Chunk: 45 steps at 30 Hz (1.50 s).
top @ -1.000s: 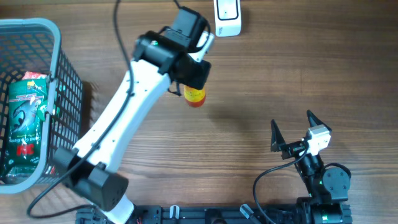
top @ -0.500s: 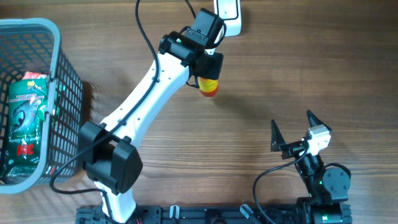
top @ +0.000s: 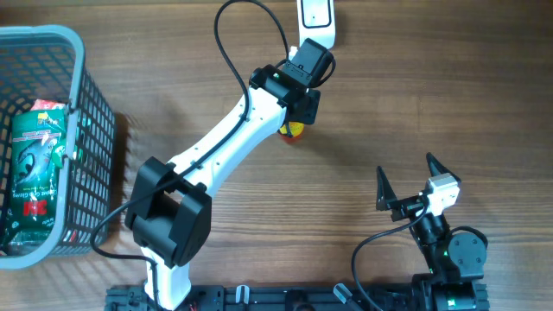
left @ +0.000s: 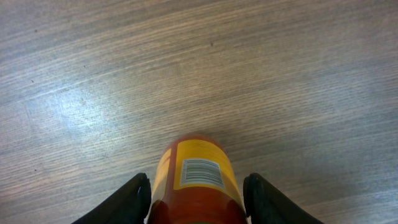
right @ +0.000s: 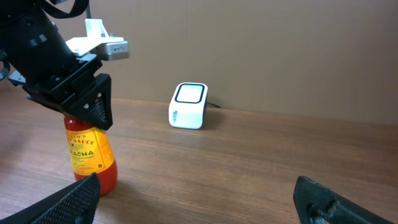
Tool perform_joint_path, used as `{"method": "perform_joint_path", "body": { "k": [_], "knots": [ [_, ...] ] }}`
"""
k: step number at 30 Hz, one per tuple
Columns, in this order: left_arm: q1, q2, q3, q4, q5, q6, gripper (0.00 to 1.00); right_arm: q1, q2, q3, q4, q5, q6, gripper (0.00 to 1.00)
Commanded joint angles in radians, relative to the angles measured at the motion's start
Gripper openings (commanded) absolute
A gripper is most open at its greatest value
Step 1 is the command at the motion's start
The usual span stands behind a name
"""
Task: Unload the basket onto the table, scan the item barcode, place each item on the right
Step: 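Lift the red-yellow sauce bottle and set it upright near the scanner, then return the left gripper to the basket and grasp the green glove pack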
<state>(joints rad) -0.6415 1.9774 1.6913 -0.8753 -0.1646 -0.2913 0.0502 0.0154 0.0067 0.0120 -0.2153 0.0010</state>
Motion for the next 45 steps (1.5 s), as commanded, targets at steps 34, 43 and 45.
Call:
{"method": "perform_joint_path", "body": {
  "k": [34, 43, 45],
  "knots": [
    [0.005, -0.404, -0.003, 0.031, -0.180, -0.057, 1.00, 0.006, -0.011, -0.002, 0.003, 0.013, -0.008, 1.00],
    [0.161, -0.632, -0.003, 0.031, -0.395, -0.064, 1.00, 0.006, -0.011, -0.002, 0.003, 0.013, -0.008, 1.00],
    [0.251, -0.672, -0.003, 0.026, -0.394, -0.098, 1.00, 0.006, -0.011, -0.002, 0.003, 0.013, -0.009, 1.00]
  ]
}}
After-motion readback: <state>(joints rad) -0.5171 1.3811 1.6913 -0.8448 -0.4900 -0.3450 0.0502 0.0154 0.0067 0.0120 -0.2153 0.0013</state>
